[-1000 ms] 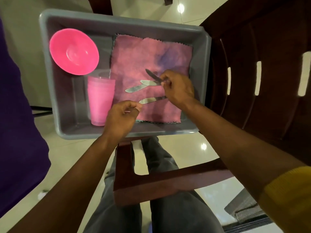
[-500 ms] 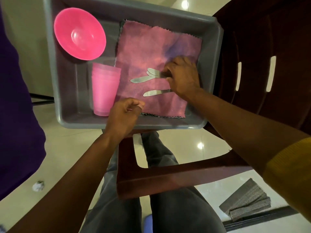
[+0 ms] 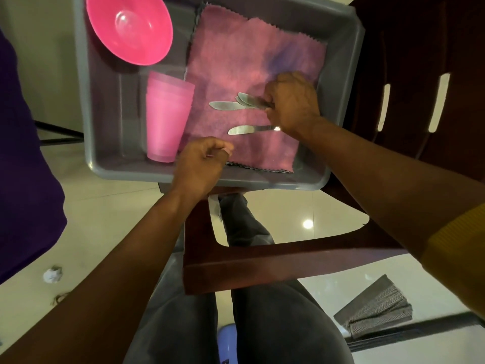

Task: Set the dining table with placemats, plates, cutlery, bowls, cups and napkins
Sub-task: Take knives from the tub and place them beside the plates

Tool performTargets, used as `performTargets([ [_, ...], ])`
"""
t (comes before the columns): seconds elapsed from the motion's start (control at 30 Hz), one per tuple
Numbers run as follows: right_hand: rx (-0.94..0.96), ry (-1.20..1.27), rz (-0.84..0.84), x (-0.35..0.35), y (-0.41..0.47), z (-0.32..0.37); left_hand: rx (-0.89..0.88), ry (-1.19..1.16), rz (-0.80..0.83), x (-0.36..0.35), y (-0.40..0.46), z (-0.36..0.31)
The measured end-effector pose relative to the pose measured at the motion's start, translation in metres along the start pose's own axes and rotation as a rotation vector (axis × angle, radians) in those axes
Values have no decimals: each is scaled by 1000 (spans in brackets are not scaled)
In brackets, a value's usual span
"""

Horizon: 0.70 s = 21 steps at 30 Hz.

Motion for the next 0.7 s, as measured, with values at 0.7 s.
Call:
performTargets([
  [0.7, 192, -21, 141, -10, -50, 16, 2, -61, -4, 3, 0, -1],
])
Point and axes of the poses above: each hand's wrist, its own y-axis towards the middle knuckle, its own x-axis out of the back of the hand, z = x × y, the point moved 7 cm from there along y, towards the middle knuckle, and after that the axes turned 8 degrees about z, right-handed, at the moved point
